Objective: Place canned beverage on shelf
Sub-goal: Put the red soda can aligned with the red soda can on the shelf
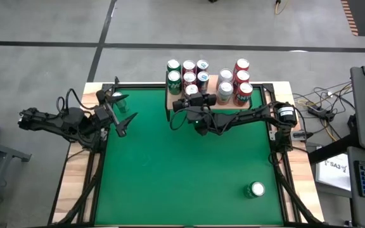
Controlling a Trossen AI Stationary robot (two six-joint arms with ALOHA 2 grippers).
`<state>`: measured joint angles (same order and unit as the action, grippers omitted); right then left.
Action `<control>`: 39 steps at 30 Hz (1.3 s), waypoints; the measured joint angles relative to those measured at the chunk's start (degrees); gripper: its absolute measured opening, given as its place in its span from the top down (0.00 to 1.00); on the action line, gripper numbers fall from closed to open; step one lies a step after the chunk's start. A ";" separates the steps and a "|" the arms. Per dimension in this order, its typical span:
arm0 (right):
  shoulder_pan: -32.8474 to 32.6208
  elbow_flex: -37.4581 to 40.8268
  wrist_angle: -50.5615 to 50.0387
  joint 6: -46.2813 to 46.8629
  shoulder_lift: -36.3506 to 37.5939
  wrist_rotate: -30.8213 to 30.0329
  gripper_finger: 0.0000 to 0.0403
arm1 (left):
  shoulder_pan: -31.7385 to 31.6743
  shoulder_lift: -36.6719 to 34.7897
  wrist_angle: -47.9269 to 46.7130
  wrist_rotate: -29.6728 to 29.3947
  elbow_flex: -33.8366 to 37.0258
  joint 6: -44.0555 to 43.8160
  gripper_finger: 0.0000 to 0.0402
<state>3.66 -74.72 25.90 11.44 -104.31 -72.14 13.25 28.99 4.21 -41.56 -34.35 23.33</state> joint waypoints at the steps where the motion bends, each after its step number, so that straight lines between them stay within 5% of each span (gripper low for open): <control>1: 0.00 0.00 0.55 -0.59 0.00 0.04 0.19 | 0.00 0.01 0.00 0.00 0.00 0.00 0.15; 39: 0.13 0.00 17.20 -16.84 0.07 0.33 0.19 | -0.01 0.01 0.00 -0.02 0.00 0.00 0.15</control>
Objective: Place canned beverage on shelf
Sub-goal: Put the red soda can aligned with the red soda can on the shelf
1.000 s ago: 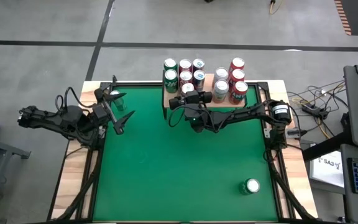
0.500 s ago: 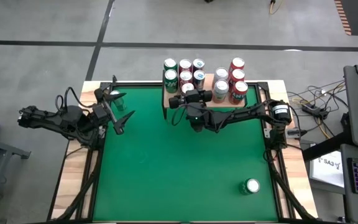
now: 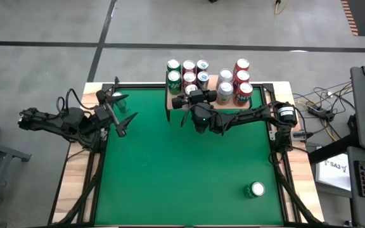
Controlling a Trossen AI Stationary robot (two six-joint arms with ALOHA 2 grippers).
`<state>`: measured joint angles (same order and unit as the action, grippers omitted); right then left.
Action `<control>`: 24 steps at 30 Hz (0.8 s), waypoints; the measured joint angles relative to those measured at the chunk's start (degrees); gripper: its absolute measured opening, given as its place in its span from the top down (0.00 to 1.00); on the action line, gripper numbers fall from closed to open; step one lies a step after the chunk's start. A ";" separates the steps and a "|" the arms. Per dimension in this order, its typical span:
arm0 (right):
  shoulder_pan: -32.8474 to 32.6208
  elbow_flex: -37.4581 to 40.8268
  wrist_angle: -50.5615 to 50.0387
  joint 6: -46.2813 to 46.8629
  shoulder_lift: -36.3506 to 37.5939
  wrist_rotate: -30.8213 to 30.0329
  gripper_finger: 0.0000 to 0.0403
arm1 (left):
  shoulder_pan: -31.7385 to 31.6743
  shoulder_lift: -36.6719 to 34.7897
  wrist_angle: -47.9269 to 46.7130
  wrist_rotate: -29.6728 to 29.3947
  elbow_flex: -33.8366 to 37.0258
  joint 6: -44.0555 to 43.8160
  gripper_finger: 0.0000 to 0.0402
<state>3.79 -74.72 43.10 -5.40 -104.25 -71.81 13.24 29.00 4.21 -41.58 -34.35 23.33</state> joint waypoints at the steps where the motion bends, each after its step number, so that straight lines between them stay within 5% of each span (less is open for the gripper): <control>1: 0.00 0.00 0.90 -0.60 0.00 0.12 0.19 | -0.01 0.01 0.00 0.02 0.00 0.00 0.15; 14: -0.89 -6.15 8.28 -13.31 0.04 4.24 0.19 | -0.01 0.02 0.00 0.02 0.00 0.00 0.15; 24: -6.41 -18.24 7.73 -36.04 0.04 2.50 0.19 | 0.01 0.19 -0.01 0.04 0.00 0.14 0.15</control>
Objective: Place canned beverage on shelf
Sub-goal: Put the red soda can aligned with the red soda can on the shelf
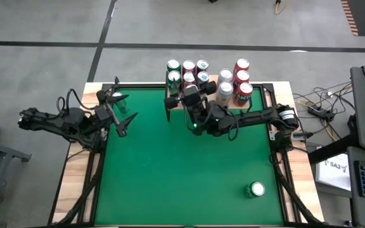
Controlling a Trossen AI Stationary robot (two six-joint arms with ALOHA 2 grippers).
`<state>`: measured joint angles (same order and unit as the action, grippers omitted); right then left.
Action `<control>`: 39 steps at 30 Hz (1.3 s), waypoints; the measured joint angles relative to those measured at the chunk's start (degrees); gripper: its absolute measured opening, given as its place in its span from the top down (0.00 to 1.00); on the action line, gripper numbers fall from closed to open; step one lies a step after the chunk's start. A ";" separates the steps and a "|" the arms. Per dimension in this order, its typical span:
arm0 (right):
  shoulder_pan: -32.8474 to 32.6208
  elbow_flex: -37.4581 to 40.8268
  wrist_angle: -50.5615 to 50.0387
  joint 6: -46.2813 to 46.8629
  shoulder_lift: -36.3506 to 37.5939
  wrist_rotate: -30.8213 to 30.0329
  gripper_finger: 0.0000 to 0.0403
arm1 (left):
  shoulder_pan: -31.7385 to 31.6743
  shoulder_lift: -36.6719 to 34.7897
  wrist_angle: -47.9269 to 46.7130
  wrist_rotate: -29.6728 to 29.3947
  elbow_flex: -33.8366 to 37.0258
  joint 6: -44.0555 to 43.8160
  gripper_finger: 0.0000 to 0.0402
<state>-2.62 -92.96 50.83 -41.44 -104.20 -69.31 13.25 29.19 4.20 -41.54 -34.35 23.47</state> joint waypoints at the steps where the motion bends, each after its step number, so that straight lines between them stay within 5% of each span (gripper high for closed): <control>1: -0.81 -1.20 -0.51 -2.15 0.00 -1.26 0.19 | 0.00 0.00 0.01 0.00 0.00 -0.01 0.15; 11: -8.41 -8.99 -10.39 -19.59 0.00 -16.64 0.19 | -0.01 1.18 0.57 1.34 -0.02 0.01 0.15; 14: -10.56 -9.19 -15.45 -18.56 0.46 -17.79 0.22 | 0.01 2.76 0.69 4.16 -0.02 0.27 0.15; 27: -12.91 -5.05 -31.29 -11.62 3.38 -13.24 0.63 | 0.01 10.71 10.51 4.74 -0.04 2.20 0.15; 31: -11.69 -0.61 -43.82 2.07 8.99 -3.03 0.76 | 0.01 11.95 11.76 4.68 -0.04 2.58 0.15; 35: -9.56 3.43 -61.72 21.58 17.19 15.21 0.87 | 0.01 12.66 11.73 4.59 -0.44 2.43 0.15; 39: -4.68 9.87 -67.05 34.46 24.78 26.83 0.95 | -0.01 13.84 11.68 4.61 -0.50 2.06 0.15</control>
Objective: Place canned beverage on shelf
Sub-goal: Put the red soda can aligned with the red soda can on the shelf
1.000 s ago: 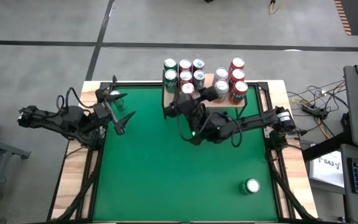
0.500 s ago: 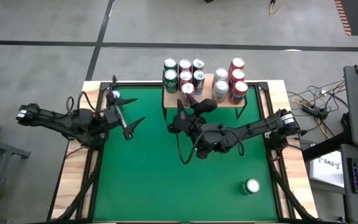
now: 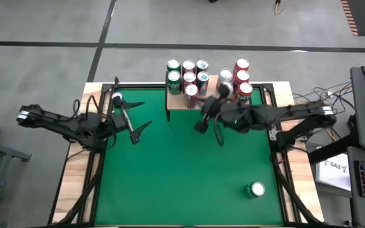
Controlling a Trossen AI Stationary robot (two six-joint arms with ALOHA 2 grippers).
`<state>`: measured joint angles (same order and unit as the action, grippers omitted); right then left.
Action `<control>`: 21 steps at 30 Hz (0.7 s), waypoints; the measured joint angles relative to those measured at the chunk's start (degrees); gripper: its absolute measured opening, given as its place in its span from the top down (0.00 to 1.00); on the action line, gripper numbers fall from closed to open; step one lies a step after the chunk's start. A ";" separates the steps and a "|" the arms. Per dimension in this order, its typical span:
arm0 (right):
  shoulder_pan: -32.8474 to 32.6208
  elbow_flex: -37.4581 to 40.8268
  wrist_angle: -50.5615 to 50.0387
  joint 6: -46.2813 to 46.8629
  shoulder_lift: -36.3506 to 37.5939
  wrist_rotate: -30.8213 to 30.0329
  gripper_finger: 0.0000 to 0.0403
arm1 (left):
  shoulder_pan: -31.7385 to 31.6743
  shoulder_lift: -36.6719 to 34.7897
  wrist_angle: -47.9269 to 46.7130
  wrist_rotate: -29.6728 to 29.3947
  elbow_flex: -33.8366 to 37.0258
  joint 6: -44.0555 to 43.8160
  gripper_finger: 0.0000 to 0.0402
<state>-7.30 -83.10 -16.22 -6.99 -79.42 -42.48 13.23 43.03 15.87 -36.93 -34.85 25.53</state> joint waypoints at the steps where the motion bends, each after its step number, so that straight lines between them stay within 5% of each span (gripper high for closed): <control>1: 1.04 2.15 -0.22 1.75 1.62 -0.09 0.97 | 0.00 0.44 -0.02 0.00 0.00 -0.27 0.15; 11: 7.81 17.24 -7.61 16.85 11.32 2.22 0.98 | -4.10 8.84 1.12 0.98 0.00 -9.54 0.23; 21: 12.40 17.53 -4.92 14.80 8.18 13.37 0.98 | -14.99 20.09 2.93 17.87 -4.55 -14.02 0.57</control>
<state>5.10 -65.56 -21.14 7.81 -71.24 -29.11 -1.75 63.12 18.81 -19.06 -39.40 11.51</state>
